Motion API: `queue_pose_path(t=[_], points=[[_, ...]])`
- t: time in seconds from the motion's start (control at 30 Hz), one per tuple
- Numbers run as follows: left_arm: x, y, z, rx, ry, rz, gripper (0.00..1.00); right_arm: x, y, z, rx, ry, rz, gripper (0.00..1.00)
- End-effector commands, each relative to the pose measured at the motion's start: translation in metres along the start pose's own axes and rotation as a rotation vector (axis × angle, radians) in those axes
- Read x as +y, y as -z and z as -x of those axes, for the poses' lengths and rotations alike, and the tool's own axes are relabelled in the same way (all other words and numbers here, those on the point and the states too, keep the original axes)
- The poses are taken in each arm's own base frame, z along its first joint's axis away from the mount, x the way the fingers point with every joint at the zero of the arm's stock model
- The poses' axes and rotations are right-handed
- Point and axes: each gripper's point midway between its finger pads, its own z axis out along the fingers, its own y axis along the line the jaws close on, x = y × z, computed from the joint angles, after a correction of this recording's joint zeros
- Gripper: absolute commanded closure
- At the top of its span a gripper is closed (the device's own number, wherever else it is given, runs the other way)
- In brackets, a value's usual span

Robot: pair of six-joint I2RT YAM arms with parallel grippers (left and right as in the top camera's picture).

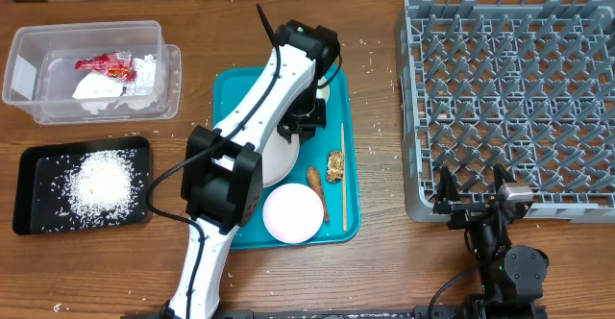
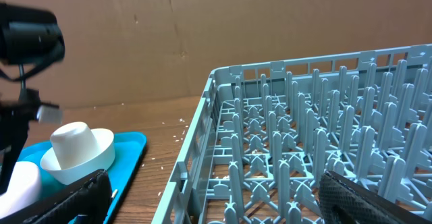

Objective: Sort waste into correct bins and load items into the dishwasher

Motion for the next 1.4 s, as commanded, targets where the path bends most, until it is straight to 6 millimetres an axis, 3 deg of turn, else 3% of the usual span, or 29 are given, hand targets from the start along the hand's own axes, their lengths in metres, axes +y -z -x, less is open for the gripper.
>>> queue_pose_path(t=[0.0, 0.07, 0.1, 0.13, 0.2, 0.23, 0.6, 0.9, 1.17, 1.23, 1.37], points=[[0.001, 0.046, 0.017, -0.158, 0.016, -0.037, 0.78, -0.001, 0.0, -0.002, -0.005, 0.001, -0.005, 0.0], [0.008, 0.067, 0.027, -0.244, 0.031, -0.032, 0.76, -0.001, 0.0, -0.002, -0.005, 0.001, -0.005, 0.0], [0.016, 0.085, 0.037, -0.319, 0.052, -0.028, 0.67, -0.001, 0.0, -0.002, -0.005, 0.0, -0.005, 0.0], [0.019, 0.093, 0.041, -0.349, 0.062, -0.03, 0.5, -0.001, 0.0, -0.002, -0.005, 0.001, -0.005, 0.0], [0.023, 0.102, 0.049, -0.389, 0.078, -0.044, 0.04, -0.001, 0.0, -0.002, -0.005, 0.001, -0.005, 0.0], [0.023, 0.104, 0.054, -0.405, 0.086, -0.055, 0.0, -0.001, 0.0, -0.002, -0.005, 0.001, -0.005, 0.0], [0.037, 0.117, 0.094, -0.544, 0.153, -0.075, 0.0, -0.001, 0.0, -0.002, -0.005, 0.0, -0.005, 0.0], [0.042, 0.119, 0.101, -0.554, 0.171, -0.106, 0.0, -0.001, 0.0, -0.002, -0.005, 0.001, -0.005, 0.0], [0.09, 0.132, 0.136, -0.654, 0.29, -0.114, 0.0, -0.001, 0.0, -0.002, -0.005, 0.0, -0.005, 0.0], [0.113, 0.136, 0.147, -0.685, 0.34, -0.111, 0.0, -0.001, 0.0, -0.002, -0.005, 0.001, -0.005, 0.0], [0.178, 0.144, 0.165, -0.76, 0.475, -0.031, 0.0, -0.001, 0.0, -0.002, -0.005, 0.001, -0.005, 0.0]])
